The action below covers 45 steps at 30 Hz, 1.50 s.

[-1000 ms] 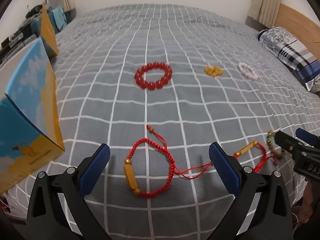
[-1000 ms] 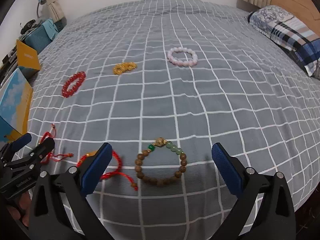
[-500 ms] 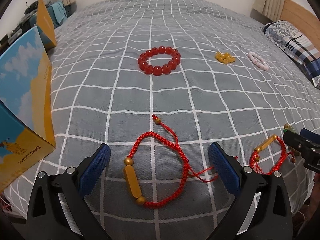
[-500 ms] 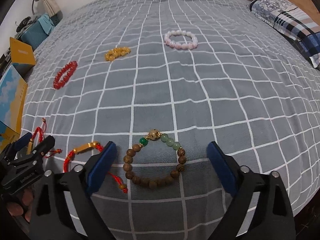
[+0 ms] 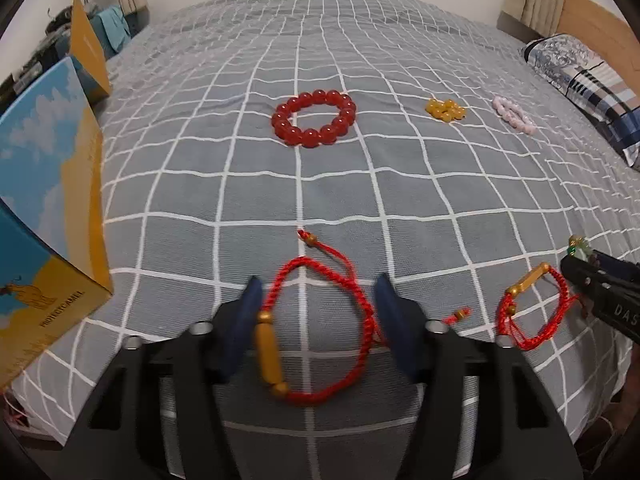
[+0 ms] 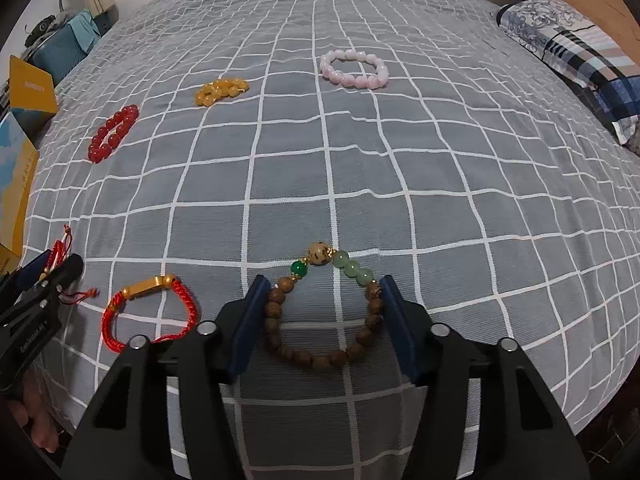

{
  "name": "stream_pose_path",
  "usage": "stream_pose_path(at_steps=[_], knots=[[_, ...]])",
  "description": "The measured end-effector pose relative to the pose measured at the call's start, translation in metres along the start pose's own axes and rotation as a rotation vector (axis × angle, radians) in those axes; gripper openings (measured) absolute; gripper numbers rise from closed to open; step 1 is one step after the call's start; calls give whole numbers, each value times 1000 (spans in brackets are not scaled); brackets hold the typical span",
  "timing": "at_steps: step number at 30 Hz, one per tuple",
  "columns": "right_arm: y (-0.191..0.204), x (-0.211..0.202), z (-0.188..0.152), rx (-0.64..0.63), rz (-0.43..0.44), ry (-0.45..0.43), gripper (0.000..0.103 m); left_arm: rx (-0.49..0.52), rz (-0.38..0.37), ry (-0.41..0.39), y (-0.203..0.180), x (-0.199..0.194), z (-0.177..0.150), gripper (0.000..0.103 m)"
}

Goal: Organize jewelry
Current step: 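Grasp the red cord bracelet with the left tool while the right tool grasps the wooden bead bracelet, then carry the red cord and wooden bead bracelets with both tools over the box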

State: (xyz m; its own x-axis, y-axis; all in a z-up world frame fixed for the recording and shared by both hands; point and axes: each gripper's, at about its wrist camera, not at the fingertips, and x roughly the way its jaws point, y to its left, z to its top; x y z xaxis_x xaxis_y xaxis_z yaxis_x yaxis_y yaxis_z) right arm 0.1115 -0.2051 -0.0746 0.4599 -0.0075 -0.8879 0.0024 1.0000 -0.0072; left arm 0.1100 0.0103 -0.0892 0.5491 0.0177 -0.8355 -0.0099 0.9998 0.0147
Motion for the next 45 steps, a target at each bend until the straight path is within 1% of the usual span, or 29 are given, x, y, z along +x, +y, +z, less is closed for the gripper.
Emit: stream_pose_path(at_steps=[2,4,5,7,8,10,11,17,20,23,31,35,40,45], knots=[[1,0,0,-4,-8,-4,47,4,2,0,1,0,0,42],[1,0,0,-9,-15,-7,43,6,15,-2,2,-1,1,31],[1,-1,0,-10,-17,-11,38,4,15,-3,2,-1,1,29],[1,-2,0,-11,-22,-18,29,1,17,-4,4,-2,1,20],[0,-3,1,-4,-26,-28,20,-1,18,-7,5,-3,1,18],[-2,-7,1,10,-42,-55,12,-1,16,-18,5,-5,2,8],[-3,-8,1,15,-45,-65,9,0,12,-23,5,-7,2,7],[-6,-13,3,32,-41,-91,8,-5,-16,-36,5,-15,2,6],[-6,-15,4,36,-43,-103,8,-8,-23,-42,5,-17,3,6],[-9,-22,4,55,-51,-138,7,-13,-25,-48,5,-20,3,6],[-12,-29,5,67,-49,-175,7,-21,-42,-62,6,-24,4,6],[-10,-33,6,66,-45,-197,7,-28,-44,-76,7,-29,6,6],[-3,-37,6,44,-36,-201,7,-19,-51,-88,3,-35,12,6],[4,-51,9,39,-37,-232,7,-15,-53,-96,1,-44,17,6]])
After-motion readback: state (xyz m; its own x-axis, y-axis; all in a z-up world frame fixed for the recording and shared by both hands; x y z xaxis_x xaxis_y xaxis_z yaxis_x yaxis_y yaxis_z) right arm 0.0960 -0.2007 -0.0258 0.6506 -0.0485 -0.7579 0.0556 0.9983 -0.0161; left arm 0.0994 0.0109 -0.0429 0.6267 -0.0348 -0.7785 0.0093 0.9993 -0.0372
